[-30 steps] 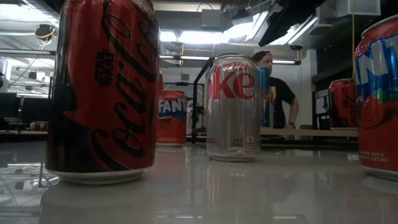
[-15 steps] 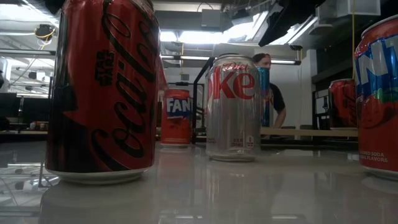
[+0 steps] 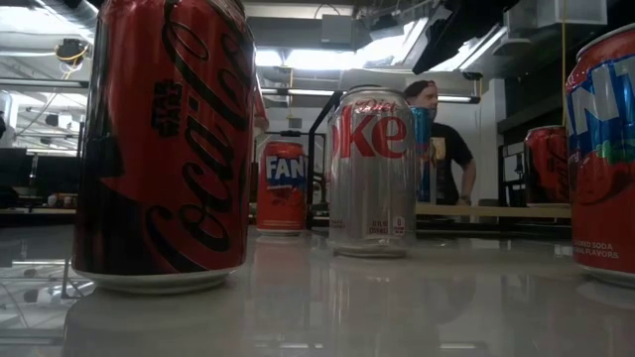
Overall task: Place canned beverage on shelf
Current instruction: Put the orange can on the shelf
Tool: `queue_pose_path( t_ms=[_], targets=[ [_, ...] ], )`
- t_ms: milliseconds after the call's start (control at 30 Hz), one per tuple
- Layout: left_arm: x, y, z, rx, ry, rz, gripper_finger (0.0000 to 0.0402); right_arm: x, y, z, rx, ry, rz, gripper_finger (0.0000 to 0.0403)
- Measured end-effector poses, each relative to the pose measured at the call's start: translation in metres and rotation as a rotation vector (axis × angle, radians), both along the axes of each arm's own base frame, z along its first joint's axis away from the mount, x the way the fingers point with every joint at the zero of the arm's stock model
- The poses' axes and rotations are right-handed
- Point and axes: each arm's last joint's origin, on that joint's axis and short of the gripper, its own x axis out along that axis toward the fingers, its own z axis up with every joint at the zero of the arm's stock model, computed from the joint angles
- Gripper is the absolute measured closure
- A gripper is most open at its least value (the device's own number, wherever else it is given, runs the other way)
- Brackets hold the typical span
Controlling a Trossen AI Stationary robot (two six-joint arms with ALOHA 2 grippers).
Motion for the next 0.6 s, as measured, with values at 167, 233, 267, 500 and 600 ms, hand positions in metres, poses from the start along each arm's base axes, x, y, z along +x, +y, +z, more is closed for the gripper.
queue_pose_path(
  t_ms=[167,233,267,500,600],
  targets=[
    [0.002,-0.014,-0.001,-0.03,0.001,-0.054,0.0126,0.0,0.0,0.0,0.0,0.0,0.0,0.0045],
    [0.003,-0.02,-0.003,-0.061,0.006,-0.06,0.0126,0.0,0.0,0.0,0.0,0.0,0.0,0.0045],
    [0.004,-0.023,-0.004,-0.072,0.01,-0.061,0.0126,0.0,0.0,0.0,0.0,0.0,0.0,0.0045],
    [0.018,-0.044,-0.022,-0.103,0.085,-0.034,0.0126,0.0,0.0,0.0,0.0,0.0,0.0,0.0045],
    [0.024,-0.052,-0.032,-0.108,0.121,-0.011,0.0126,0.0,0.0,0.0,0.0,-0.001,0.0,0.0045]
  ],
)
